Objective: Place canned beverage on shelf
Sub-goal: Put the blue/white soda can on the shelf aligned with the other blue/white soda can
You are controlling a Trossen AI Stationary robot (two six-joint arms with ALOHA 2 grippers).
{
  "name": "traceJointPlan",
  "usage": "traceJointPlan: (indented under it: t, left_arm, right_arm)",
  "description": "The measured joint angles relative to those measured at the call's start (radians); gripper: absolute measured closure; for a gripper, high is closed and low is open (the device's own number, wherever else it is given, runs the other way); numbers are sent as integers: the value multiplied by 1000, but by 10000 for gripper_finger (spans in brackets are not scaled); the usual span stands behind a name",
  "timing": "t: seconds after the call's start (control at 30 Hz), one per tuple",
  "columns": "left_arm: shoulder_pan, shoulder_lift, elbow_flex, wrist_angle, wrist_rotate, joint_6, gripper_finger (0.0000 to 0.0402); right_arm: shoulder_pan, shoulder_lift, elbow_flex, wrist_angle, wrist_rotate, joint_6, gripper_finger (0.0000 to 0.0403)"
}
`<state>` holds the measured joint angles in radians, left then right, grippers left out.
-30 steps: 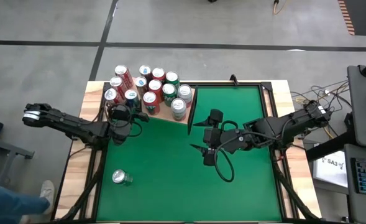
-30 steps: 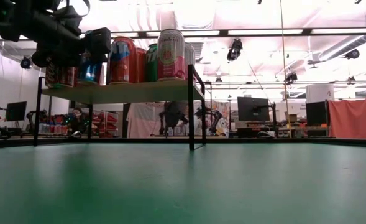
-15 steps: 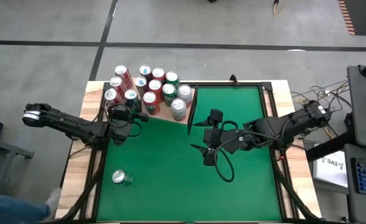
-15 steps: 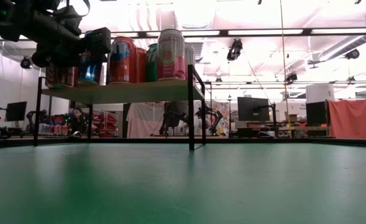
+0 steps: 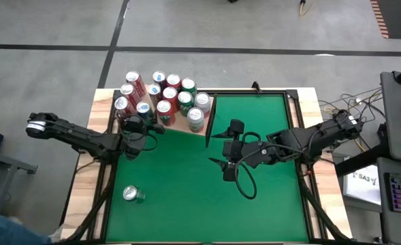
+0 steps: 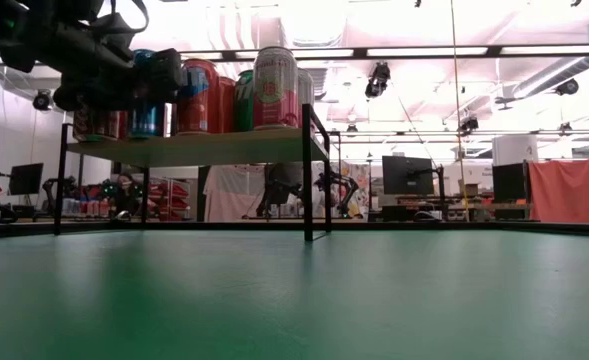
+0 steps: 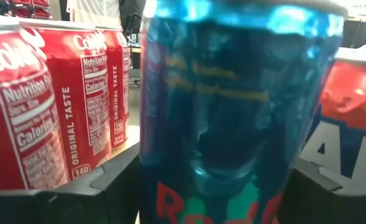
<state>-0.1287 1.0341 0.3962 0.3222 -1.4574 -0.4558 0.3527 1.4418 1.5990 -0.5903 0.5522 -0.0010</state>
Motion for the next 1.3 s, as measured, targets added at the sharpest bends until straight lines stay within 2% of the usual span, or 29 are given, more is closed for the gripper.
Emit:
traceJointPlan:
  t: [0.6, 0.97, 1.3]
  left_arm:
    - [0, -8, 20, 26, -1, 7, 127]
    - [1, -8, 101, 21, -61, 158, 127]
    - [2, -8, 104, 20, -78, 191, 127]
  right_arm:
    - [0, 0, 0, -3, 0, 0, 75]
    - [0, 0, 0, -4, -1, 0, 75]
    - [0, 0, 0, -8, -2, 0, 75]
